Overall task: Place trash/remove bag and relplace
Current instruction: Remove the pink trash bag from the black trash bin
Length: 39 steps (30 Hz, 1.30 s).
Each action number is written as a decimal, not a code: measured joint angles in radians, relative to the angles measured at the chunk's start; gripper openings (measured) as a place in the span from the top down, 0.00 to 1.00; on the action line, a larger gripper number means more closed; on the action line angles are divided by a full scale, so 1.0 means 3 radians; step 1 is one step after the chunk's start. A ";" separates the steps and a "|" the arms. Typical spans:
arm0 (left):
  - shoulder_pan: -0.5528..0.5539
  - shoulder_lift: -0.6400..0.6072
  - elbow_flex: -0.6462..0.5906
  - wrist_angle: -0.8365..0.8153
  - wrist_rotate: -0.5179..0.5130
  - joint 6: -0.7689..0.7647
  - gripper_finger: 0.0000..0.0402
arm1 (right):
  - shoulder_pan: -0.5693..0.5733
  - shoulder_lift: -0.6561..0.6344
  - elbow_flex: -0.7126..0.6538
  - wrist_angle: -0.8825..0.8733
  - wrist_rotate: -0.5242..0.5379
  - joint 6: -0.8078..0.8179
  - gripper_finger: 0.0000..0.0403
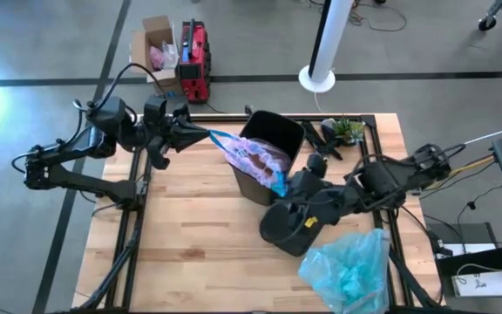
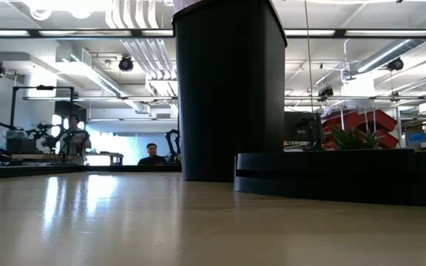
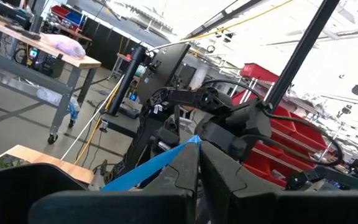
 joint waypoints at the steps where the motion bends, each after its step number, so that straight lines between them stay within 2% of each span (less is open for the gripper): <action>1: 0.0000 0.0001 0.0000 -0.0001 0.0000 0.0000 1.00 | -0.0008 0.0018 0.0000 0.0032 -0.0048 -0.0011 0.44; 8: 0.0000 0.0001 0.0000 0.0000 0.0000 0.0000 1.00 | -0.0017 0.0026 -0.0001 0.0174 -0.0295 -0.0030 0.49; 22: 0.0000 0.0000 0.0000 0.0000 -0.0001 -0.0001 1.00 | -0.0062 0.0134 -0.0014 -0.0009 -0.0276 0.0010 0.52; 27: 0.0000 0.0000 0.0000 0.0001 -0.0001 -0.0001 1.00 | -0.0068 0.0153 -0.0017 0.0385 -0.0278 -0.0222 0.55; 32: 0.0000 0.0000 0.0000 0.0001 -0.0001 -0.0013 1.00 | -0.0066 0.0144 -0.0012 0.0762 -0.0282 -0.0562 0.65; 39: 0.0000 0.0000 0.0000 0.0001 -0.0001 -0.0014 1.00 | -0.0068 0.0124 0.0136 0.0979 -0.0271 -0.0924 0.94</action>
